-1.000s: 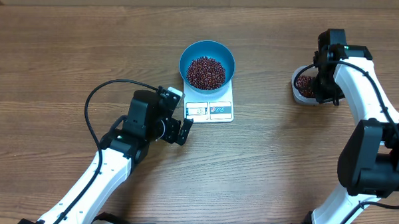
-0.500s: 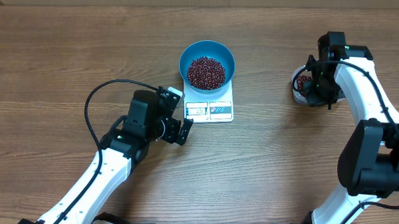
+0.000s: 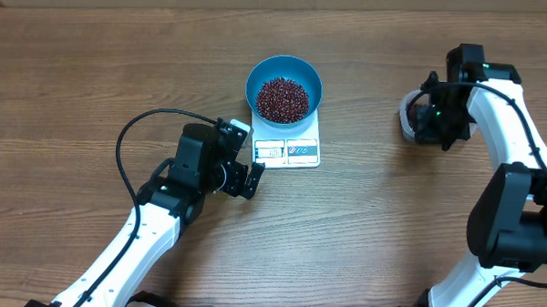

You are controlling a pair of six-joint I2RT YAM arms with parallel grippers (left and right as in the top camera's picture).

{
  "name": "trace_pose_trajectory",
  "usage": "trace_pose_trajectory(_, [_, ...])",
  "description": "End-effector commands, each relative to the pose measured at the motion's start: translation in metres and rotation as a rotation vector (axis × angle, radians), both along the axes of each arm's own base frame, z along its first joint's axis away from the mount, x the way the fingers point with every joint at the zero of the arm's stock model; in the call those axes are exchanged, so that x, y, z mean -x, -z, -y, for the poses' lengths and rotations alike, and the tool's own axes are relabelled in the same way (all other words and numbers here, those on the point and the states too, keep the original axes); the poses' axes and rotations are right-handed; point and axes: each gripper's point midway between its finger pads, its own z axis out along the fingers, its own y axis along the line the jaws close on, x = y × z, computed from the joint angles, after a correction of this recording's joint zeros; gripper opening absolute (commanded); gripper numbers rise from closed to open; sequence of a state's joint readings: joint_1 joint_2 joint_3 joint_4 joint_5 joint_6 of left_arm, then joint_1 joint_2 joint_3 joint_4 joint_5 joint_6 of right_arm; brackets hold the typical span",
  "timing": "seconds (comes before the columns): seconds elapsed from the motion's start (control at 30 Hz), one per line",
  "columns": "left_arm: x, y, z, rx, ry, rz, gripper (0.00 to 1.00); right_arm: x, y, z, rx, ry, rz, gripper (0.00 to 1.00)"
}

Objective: Scoop item into bowl and weigh 150g on scale
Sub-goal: 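Dip the red scoop into the bean tub with the right gripper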

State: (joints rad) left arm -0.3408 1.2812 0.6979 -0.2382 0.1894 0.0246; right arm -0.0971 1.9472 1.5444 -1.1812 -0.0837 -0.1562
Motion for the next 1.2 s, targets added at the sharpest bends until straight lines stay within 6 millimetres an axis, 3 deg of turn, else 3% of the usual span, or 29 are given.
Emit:
trace_pose_trajectory(0.0, [0.000, 0.003, -0.001, -0.001, -0.010, -0.009, 1.00, -0.013, -0.009, -0.031, -0.206, 0.032, 0.056, 0.04])
trace_pose_trajectory(0.13, [0.000, 0.003, -0.001, -0.001, -0.010, -0.009, 1.00, -0.023, -0.016, -0.031, -0.305, 0.150, 0.080, 0.04])
trace_pose_trajectory(0.47, [0.000, 0.003, 0.000, -0.001, -0.009, -0.009, 1.00, -0.032, -0.025, -0.006, -0.418, 0.333, 0.107, 0.04])
trace_pose_trajectory(0.7, [0.000, 0.003, -0.001, -0.001, -0.010, -0.009, 1.00, -0.022, -0.029, 0.020, -0.484, 0.417, 0.091, 0.04])
trace_pose_trajectory(1.17, [0.000, 0.003, -0.001, -0.001, -0.010, -0.009, 0.99, 0.004, -0.053, 0.031, -0.685, 0.236, 0.162, 0.04])
